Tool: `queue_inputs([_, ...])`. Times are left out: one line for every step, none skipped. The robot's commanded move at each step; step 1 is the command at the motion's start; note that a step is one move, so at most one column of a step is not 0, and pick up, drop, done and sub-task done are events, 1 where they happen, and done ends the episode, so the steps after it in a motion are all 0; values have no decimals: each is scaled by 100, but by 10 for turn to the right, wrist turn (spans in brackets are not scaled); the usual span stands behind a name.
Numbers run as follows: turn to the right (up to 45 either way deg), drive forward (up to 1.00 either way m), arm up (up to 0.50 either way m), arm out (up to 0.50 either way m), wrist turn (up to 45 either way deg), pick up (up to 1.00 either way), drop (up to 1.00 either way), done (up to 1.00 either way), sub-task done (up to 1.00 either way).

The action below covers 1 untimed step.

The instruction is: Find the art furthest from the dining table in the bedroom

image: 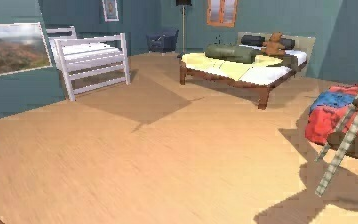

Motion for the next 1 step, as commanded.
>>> queue_inputs([-60,0,0,0,0,0,0,0,0])
